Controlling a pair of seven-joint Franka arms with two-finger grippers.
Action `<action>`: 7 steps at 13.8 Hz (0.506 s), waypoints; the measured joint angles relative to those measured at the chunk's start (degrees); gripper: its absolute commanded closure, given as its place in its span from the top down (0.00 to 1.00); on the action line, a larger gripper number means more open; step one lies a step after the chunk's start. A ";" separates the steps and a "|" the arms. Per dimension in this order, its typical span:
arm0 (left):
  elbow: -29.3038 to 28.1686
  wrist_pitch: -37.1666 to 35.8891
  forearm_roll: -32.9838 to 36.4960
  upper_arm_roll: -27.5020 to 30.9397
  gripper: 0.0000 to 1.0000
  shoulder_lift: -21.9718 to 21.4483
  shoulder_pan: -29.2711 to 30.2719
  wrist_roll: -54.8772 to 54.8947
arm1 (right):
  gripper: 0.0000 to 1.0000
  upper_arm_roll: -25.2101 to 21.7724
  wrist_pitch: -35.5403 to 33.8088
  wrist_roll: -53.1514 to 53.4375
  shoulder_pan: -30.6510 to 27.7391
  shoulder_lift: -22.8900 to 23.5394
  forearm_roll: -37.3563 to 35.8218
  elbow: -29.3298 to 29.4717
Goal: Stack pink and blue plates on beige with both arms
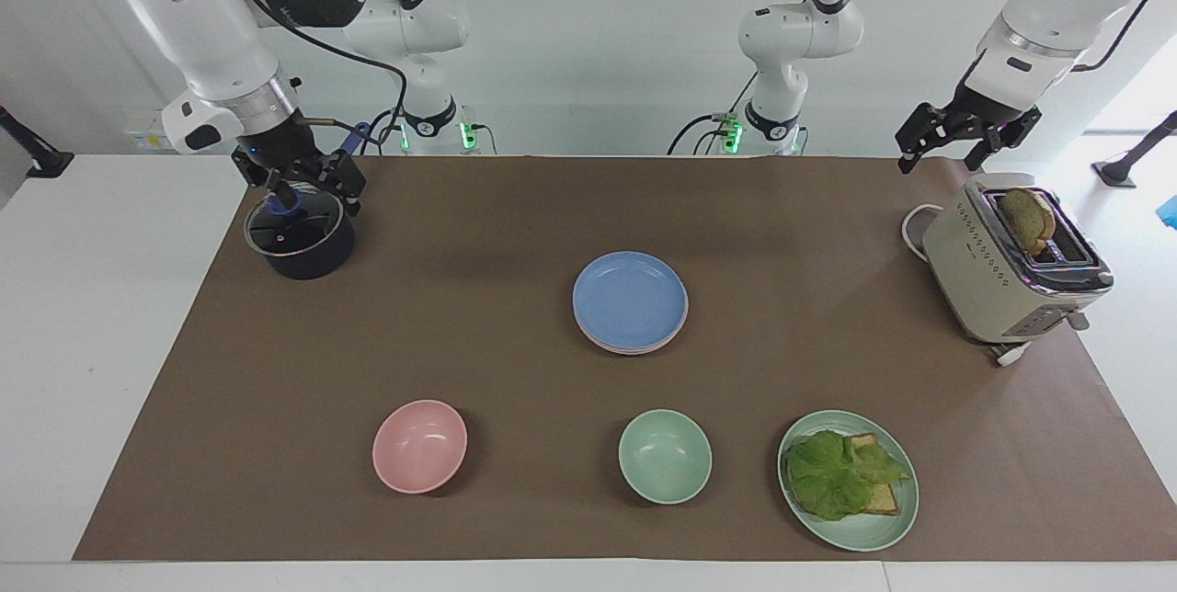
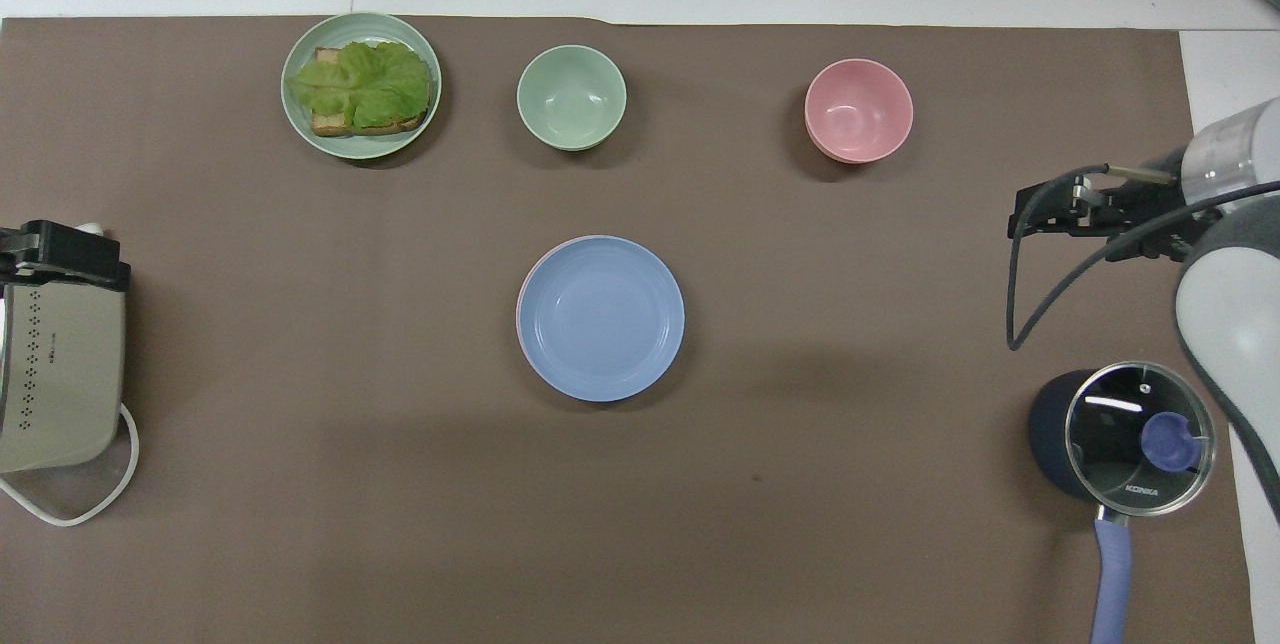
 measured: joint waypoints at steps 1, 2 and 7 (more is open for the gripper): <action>0.00 0.00 0.00 0.00 1.00 0.00 0.00 0.00 | 1.00 0.00 -1.09 -1.49 -1.15 -0.58 -0.03 0.01; 0.00 0.00 0.00 0.00 1.00 0.00 0.00 0.00 | 1.00 0.00 -1.75 -3.18 -2.56 -0.95 -0.05 0.01; 0.00 0.00 0.00 0.00 1.00 0.00 0.00 0.00 | 1.00 0.32 -4.93 -7.68 -5.73 -1.41 -3.44 2.31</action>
